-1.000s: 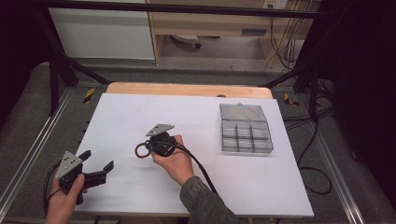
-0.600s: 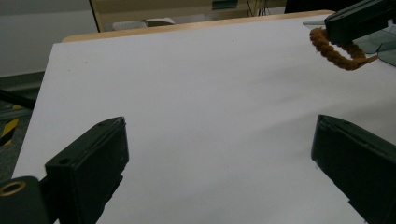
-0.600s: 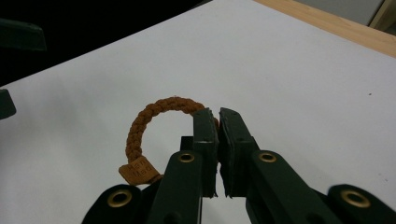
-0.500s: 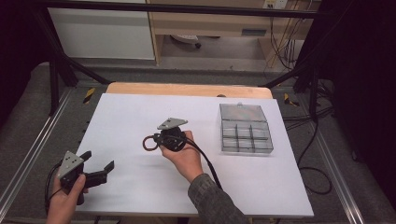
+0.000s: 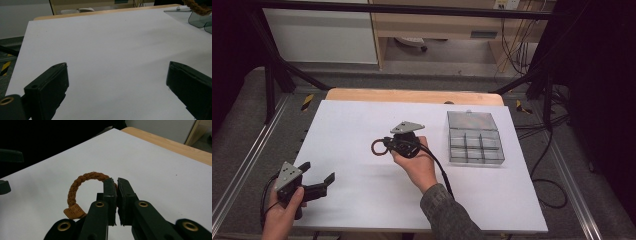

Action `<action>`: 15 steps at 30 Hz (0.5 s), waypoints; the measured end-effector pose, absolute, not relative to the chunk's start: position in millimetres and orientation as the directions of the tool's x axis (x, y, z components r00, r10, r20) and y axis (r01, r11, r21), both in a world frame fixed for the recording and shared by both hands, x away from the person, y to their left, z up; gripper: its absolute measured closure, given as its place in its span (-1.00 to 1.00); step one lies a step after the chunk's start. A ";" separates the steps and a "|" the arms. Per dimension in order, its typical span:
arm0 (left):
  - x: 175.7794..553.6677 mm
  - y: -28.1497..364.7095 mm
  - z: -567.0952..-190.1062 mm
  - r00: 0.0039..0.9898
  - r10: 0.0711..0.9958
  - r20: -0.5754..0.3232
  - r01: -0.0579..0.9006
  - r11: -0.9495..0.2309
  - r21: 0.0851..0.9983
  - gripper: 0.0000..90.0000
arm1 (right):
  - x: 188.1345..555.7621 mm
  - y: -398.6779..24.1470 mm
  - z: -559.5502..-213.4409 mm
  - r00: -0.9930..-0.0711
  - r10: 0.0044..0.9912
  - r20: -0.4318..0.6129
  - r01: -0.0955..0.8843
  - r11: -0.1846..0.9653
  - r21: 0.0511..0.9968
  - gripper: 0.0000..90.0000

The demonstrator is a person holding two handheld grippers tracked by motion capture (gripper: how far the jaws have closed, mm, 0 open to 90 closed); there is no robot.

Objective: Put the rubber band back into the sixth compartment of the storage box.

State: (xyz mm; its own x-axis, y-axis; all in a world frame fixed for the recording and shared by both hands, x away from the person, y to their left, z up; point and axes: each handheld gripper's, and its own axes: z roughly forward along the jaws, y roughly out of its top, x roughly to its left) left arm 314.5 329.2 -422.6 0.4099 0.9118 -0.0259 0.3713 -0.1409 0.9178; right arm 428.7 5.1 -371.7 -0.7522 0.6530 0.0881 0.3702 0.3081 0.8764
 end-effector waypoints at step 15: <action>314.2 328.6 -423.3 0.412 0.911 -0.025 0.375 -0.145 0.916 -0.90 | 436.2 -35.5 -354.4 -0.697 0.704 0.135 0.377 0.199 0.905 0.92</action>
